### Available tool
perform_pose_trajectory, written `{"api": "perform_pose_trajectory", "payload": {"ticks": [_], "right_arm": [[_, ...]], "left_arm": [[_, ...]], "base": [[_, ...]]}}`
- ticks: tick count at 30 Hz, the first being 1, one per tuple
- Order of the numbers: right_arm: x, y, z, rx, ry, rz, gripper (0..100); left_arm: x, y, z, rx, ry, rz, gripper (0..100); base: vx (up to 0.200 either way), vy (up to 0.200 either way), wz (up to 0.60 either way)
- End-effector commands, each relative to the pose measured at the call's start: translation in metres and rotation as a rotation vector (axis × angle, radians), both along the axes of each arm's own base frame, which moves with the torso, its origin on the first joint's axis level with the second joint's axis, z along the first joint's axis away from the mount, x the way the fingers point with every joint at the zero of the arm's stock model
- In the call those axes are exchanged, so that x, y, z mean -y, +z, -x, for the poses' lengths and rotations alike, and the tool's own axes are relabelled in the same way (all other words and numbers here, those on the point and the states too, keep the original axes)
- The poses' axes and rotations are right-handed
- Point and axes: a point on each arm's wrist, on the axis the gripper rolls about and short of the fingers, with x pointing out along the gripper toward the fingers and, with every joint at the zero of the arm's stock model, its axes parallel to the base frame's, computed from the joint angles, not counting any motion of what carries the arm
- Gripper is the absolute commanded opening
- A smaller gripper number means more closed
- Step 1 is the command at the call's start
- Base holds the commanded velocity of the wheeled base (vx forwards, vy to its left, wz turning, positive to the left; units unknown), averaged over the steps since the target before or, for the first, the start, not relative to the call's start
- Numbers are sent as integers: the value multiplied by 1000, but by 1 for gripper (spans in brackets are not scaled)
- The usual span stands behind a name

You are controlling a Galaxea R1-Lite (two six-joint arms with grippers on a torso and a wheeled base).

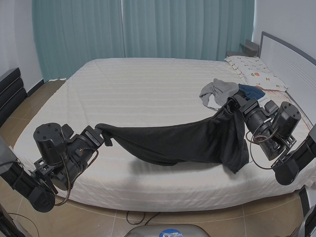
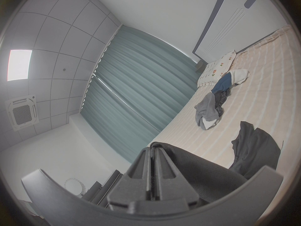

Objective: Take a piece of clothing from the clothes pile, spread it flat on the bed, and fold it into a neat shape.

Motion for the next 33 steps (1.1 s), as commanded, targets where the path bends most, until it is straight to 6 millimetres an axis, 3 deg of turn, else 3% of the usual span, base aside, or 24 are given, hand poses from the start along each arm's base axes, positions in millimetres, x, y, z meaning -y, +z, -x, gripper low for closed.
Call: {"api": "perform_pose_trajectory", "payload": {"ticks": [1,11,21,28,30,31,33], "right_arm": [[0,2,1,5,2,-1,0],[3,1,9,-5,3,13,0],[1,30,29,69,62,134,0],[9,53,75,104,91,150,0],[9,54,76,106,90,149,0],[20,71,98,144,68,167,0],[29,86,111,171,50,177,0]], "left_arm": [[0,-1,0,-4,0,-1,0],[2,-3,4,-12,-17,-5,0],[6,8,14,22,-57,-7,0],[1,18,29,66,-68,-71,0],[1,19,30,68,-68,-71,0],[-3,28,36,102,-62,-104,0],[-7,40,43,133,-63,-122,0]], "base": [[0,200,0],[0,20,0],[-200,0,0],[-143,0,0],[0,0,0],[0,0,0],[0,0,0]]}}
